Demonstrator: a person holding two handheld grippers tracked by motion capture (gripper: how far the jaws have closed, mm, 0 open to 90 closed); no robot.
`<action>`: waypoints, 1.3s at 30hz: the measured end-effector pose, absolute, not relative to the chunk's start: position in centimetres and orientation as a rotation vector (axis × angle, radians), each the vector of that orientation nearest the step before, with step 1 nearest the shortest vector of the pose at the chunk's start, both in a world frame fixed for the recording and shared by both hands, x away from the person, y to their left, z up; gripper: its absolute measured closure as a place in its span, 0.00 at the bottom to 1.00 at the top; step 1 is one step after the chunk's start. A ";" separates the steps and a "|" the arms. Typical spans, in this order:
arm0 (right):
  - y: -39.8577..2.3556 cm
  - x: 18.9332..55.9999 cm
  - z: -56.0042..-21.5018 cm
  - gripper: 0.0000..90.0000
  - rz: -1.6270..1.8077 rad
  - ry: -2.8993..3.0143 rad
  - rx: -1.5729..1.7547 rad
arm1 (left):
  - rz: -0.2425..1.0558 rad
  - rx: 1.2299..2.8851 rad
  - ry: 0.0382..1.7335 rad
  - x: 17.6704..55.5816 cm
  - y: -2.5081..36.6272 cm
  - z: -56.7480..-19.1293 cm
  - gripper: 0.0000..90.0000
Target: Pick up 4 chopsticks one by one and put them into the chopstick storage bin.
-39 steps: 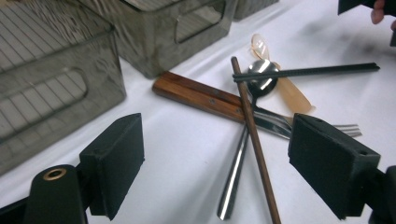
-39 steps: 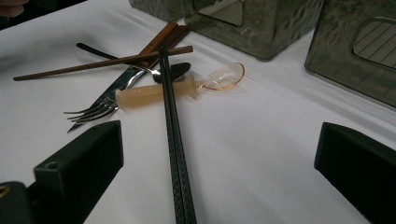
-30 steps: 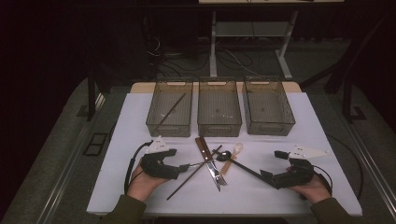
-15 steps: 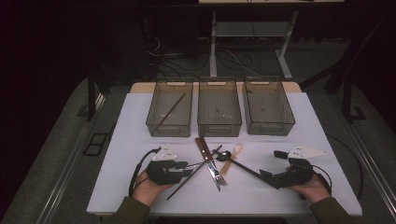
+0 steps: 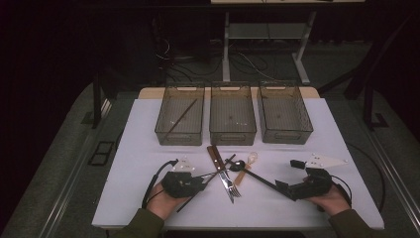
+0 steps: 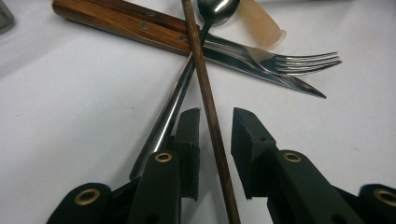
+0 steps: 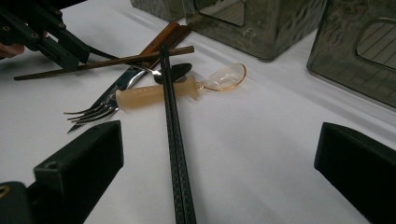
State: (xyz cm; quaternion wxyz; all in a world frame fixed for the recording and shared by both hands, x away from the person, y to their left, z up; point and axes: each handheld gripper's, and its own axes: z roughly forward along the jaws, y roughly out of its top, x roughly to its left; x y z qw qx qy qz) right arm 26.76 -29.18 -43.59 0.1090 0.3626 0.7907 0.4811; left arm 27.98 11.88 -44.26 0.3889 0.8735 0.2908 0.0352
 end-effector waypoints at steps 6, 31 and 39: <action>-29.1 26.8 -43.6 0.01 1.414 2.329 1.063 | 0.078 2.237 0.745 28.0 11.6 -44.6 0.83; -29.1 26.8 -43.6 0.01 1.416 2.329 1.057 | 0.116 2.226 0.834 27.9 11.4 -44.4 0.94; -29.1 26.7 -43.5 0.01 1.416 2.329 1.060 | 0.122 2.222 0.839 28.0 11.8 -44.0 0.94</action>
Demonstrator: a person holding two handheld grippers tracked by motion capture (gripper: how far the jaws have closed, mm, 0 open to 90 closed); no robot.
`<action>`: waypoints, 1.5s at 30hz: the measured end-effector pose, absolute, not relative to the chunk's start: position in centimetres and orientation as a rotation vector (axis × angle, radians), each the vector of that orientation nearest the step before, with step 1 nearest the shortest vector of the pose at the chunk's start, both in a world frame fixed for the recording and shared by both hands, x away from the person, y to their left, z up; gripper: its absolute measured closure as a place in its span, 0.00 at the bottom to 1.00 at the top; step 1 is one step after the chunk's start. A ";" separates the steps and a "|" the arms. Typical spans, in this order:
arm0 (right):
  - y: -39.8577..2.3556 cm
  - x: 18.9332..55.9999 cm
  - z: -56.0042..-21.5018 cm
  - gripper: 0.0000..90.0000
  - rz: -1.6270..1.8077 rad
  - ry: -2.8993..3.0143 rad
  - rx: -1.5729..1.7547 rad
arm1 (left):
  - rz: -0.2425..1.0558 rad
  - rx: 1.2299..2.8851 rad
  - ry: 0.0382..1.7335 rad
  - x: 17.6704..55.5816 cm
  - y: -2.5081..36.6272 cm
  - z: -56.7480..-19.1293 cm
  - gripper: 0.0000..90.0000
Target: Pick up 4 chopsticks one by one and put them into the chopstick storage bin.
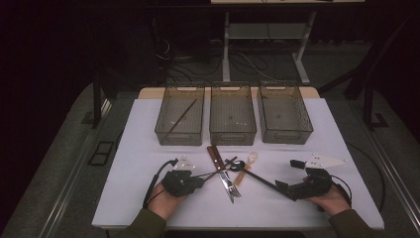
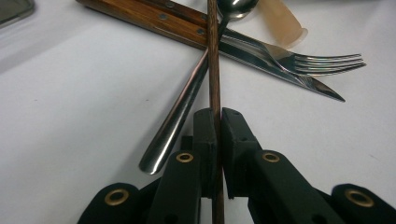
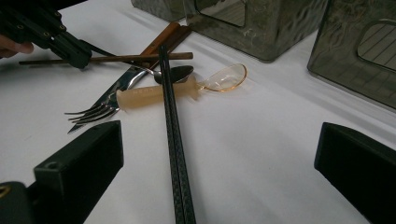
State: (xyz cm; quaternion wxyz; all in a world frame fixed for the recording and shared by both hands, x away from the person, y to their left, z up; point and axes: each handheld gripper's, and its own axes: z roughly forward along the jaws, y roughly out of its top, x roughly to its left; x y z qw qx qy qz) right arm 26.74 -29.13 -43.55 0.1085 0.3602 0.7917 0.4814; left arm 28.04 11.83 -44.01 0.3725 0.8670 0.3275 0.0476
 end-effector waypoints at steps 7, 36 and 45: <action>-29.1 26.7 -43.6 0.01 1.413 2.334 1.056 | 0.126 2.211 0.846 28.2 12.4 -43.7 0.94; -28.6 26.7 -43.9 0.01 1.399 2.366 1.049 | 0.193 2.147 0.907 29.4 16.1 -42.2 0.94; -28.7 26.8 -43.9 0.01 1.400 2.360 1.056 | 0.213 2.135 0.910 29.7 17.1 -41.8 0.94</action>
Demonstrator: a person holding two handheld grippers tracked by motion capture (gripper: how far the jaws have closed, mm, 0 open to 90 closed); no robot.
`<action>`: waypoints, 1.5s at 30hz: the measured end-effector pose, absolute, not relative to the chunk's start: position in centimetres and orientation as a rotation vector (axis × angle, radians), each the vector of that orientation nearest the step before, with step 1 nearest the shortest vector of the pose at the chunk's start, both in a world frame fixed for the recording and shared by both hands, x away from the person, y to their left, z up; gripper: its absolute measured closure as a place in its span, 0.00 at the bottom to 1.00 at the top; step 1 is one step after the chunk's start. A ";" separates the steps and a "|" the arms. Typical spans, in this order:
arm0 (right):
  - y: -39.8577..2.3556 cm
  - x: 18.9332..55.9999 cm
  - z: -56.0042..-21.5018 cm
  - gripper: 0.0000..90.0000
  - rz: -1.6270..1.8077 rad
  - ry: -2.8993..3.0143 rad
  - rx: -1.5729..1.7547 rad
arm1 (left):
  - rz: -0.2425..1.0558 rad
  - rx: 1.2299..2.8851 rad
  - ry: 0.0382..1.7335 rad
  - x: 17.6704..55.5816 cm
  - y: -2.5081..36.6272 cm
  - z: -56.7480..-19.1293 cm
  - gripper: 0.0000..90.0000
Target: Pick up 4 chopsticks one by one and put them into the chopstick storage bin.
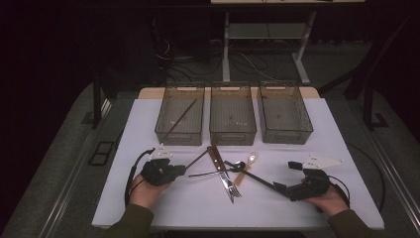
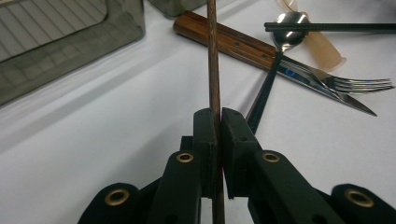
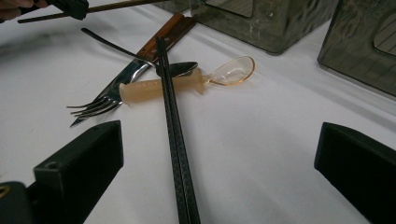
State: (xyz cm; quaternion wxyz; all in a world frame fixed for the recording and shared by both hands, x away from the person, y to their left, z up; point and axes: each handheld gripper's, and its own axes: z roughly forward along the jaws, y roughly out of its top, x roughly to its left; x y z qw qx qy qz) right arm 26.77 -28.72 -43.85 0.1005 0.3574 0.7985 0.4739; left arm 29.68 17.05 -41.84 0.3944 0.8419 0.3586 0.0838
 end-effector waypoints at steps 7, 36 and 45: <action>-28.7 26.6 -43.8 0.01 1.402 2.359 1.052 | 0.224 2.116 0.915 29.8 17.9 -41.4 0.94; -28.1 27.5 -43.6 0.01 1.426 2.366 1.017 | 0.292 2.017 0.945 30.9 20.5 -39.0 0.94; -28.2 27.4 -43.6 0.01 1.414 2.367 1.027 | 0.295 2.003 0.937 32.6 20.5 -38.4 0.94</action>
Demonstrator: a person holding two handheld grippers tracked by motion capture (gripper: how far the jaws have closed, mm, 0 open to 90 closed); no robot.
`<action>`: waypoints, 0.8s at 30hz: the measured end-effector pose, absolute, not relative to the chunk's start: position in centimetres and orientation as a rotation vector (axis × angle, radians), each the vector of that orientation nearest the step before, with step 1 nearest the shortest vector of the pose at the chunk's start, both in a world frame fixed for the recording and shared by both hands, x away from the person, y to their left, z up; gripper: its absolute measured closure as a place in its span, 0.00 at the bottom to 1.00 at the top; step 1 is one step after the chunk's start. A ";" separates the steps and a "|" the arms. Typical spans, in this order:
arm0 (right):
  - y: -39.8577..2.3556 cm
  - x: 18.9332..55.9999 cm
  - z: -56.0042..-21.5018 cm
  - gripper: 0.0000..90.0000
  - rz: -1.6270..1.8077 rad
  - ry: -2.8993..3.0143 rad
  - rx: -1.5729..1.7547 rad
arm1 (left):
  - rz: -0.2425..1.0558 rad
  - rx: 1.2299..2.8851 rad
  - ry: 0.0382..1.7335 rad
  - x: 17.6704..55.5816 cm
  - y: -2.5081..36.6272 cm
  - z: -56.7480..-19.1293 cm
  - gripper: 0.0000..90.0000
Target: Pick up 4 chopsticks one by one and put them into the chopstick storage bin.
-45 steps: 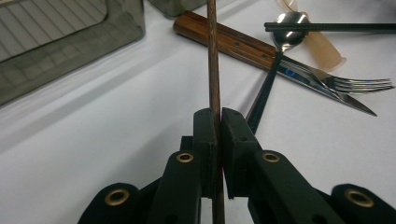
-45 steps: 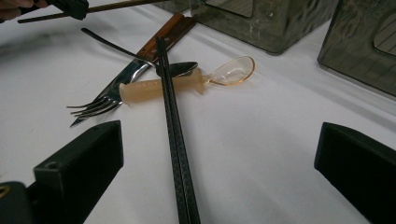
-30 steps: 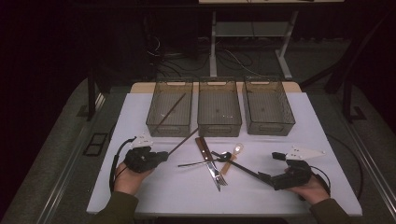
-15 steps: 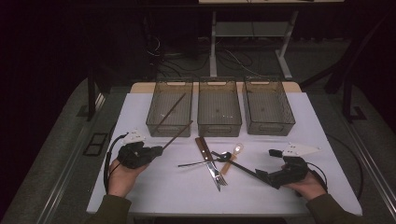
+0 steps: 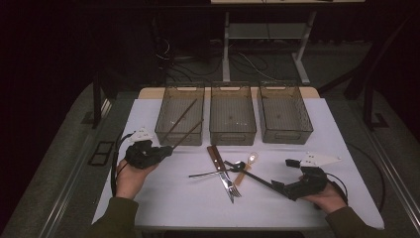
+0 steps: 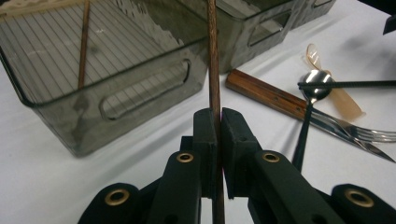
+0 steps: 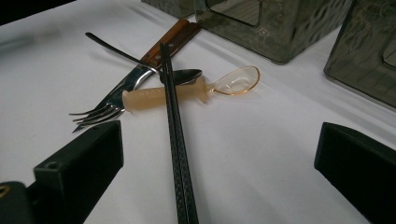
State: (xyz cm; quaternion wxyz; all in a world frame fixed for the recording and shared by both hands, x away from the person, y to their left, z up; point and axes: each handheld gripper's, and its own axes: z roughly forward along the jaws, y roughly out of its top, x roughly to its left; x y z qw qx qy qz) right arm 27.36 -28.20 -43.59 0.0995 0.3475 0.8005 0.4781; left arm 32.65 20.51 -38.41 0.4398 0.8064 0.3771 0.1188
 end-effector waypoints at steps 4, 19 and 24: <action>-28.3 27.3 -43.6 0.01 1.412 2.368 1.034 | 0.295 2.006 0.932 33.5 20.2 -38.2 0.94; -28.3 27.3 -43.8 0.01 1.399 2.373 1.039 | 0.299 1.989 0.963 37.3 19.6 -37.3 0.94; -28.3 27.3 -43.9 0.01 1.389 2.376 1.040 | 0.307 1.997 0.975 38.8 19.5 -36.8 0.94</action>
